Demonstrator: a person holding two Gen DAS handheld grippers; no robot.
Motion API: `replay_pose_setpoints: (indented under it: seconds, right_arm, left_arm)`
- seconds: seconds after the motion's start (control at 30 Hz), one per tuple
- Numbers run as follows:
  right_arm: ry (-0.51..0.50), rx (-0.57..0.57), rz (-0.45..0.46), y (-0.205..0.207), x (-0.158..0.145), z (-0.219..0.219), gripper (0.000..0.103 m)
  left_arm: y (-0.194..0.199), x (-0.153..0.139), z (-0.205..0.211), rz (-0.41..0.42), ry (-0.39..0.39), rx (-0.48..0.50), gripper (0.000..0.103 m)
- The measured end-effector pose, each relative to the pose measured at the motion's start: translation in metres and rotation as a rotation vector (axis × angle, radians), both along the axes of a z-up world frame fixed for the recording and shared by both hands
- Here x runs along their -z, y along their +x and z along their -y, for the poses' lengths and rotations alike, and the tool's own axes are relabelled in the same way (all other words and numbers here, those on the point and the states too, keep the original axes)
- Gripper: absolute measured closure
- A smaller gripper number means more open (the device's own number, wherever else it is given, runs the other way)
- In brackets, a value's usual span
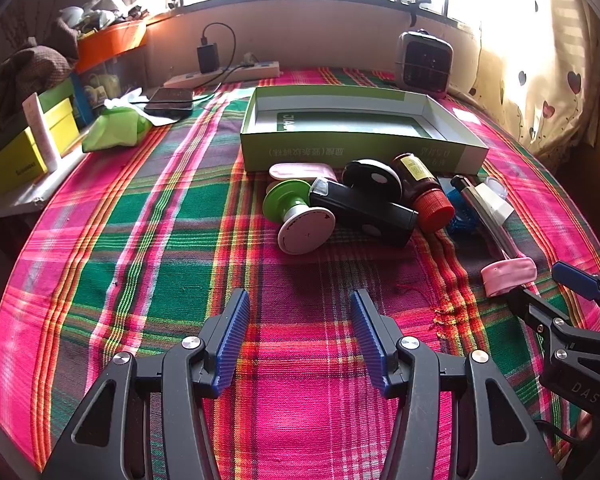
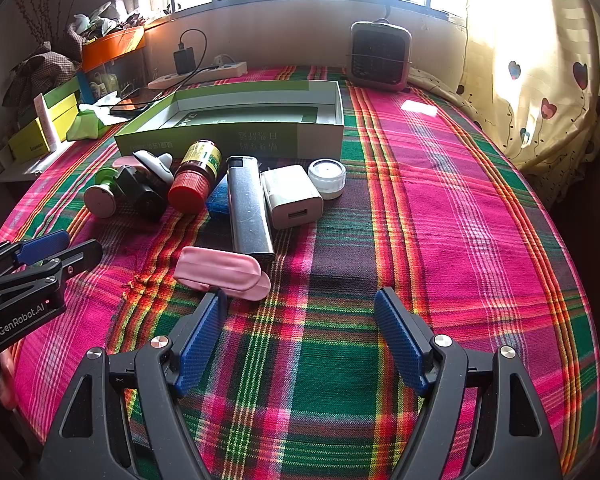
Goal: Organize rigid objects
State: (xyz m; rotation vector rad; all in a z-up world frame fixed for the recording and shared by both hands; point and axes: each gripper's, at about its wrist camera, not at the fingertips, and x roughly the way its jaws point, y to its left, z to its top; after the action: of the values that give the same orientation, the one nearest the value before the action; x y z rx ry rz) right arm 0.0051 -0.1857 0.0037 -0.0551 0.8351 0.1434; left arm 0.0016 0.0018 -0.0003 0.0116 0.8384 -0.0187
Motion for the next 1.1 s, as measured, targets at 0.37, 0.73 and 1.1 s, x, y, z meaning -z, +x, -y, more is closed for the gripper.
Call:
replay_pose_setpoints:
  seconds: [0.37, 0.73, 1.1]
  right_arm:
    - [0.088, -0.085, 0.028, -0.006, -0.009, 0.006, 0.027]
    - [0.074, -0.231, 0.031, 0.004, -0.012, -0.016, 0.027]
    - [0.145, -0.37, -0.031, -0.007, -0.009, -0.03, 0.027]
  left_arm:
    - [-0.002, 0.002, -0.007, -0.01, -0.027, 0.023, 0.052]
    - [0.002, -0.004, -0.022, -0.033, -0.079, 0.066, 0.052]
    - [0.022, -0.009, -0.036, -0.046, -0.081, 0.051, 0.052]
